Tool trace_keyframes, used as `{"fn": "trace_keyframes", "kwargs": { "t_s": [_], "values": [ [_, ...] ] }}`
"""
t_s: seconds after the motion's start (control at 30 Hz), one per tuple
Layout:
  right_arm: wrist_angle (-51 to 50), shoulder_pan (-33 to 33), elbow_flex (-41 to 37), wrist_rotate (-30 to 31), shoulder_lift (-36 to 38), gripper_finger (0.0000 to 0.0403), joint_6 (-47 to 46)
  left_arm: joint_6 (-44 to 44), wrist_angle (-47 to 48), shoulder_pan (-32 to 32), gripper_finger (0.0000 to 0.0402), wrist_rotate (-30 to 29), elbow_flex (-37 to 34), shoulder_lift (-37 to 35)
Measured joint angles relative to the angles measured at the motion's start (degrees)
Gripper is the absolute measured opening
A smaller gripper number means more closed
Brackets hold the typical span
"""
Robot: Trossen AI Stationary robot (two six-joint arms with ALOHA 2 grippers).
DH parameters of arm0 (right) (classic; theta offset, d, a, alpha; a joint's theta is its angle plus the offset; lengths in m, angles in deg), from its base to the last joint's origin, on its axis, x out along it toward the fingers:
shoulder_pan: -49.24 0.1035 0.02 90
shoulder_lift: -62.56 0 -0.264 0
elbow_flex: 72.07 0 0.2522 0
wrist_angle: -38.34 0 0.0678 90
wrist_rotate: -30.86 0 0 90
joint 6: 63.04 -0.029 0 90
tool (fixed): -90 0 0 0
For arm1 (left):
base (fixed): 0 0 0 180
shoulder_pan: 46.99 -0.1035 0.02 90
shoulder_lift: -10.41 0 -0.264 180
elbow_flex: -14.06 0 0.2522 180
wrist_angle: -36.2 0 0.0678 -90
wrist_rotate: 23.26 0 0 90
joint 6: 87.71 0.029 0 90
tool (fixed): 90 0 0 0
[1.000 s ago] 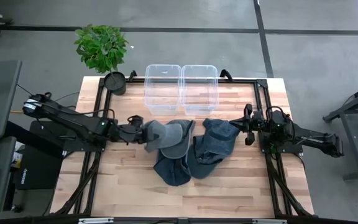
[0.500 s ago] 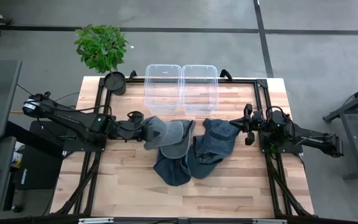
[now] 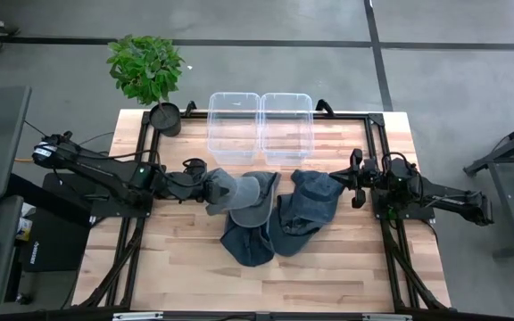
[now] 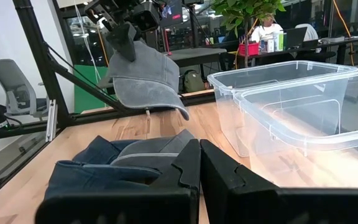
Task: Pick & Place hat
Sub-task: Put the left gray cap into the right transparent bin
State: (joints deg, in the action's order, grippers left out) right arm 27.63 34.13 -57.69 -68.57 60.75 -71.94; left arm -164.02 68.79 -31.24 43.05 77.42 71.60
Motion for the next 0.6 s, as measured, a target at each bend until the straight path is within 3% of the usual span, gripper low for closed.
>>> {"fn": "trace_keyframes", "kwargs": {
  "t_s": [0.17,0.4,0.6],
  "values": [
    [1.4,0.0,0.0,-0.1,0.0,0.0001,-1.7,0.0,0.0,0.0,0.0,-0.4,0.0,0.2],
    [4.5,0.0,0.0,0.1,-0.1,0.0001,-15.8,0.0,0.0,0.0,0.0,-0.6,0.0,0.2],
    [4.4,0.1,0.0,3.0,-2.9,0.0001,-2.6,0.0,0.0,0.0,0.0,-0.6,0.0,0.2]
  ]
}}
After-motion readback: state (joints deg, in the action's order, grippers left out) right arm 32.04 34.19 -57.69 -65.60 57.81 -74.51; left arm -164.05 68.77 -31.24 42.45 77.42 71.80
